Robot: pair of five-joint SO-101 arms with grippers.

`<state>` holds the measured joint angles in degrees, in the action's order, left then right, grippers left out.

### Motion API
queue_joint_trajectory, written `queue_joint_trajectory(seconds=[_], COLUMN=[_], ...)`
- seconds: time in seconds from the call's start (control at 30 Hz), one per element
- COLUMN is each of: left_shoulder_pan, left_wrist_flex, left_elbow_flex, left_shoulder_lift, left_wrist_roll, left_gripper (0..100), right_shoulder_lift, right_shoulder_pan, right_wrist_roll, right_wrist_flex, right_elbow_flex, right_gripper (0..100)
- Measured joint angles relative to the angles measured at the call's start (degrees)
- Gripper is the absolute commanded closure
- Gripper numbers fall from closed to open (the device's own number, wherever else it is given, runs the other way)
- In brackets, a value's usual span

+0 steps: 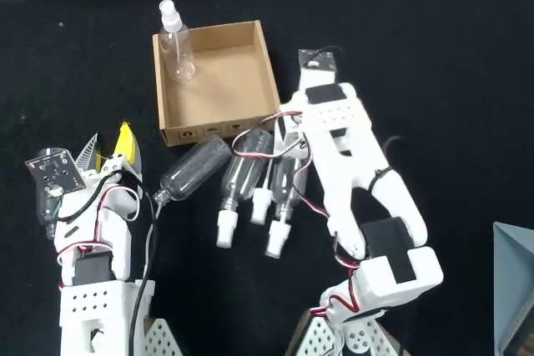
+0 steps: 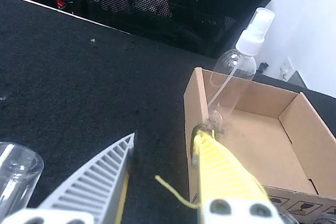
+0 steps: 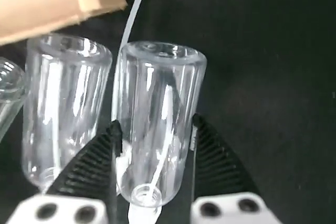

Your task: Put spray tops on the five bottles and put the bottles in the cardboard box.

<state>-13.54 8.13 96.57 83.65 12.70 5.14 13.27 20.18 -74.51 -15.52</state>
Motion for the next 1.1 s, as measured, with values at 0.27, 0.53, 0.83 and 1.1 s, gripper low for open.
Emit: queue_joint_trajectory(seconds=[0.27,0.53,0.83,1.1], left_shoulder_pan=[0.0,0.0,0.0,0.0], left_wrist_flex=[0.0,0.0,0.0,0.0], left_elbow_flex=[0.0,0.0,0.0,0.0], left_shoulder_lift=[0.0,0.0,0.0,0.0], left_wrist_roll=[0.0,0.0,0.0,0.0], left_gripper=[83,83,83,83], right_shoulder_lift=[0.0,0.0,0.0,0.0], right_shoulder_pan=[-4.8,-8.9,-12.6,-15.7], right_wrist_roll=[10.6,12.4,26.3,27.7], right_wrist_flex=[-2.0,-5.3,-11.6,-12.2], right_elbow_flex=[0.9,0.9,0.9,0.9], right_gripper=[98.7,98.7,98.6,98.6])
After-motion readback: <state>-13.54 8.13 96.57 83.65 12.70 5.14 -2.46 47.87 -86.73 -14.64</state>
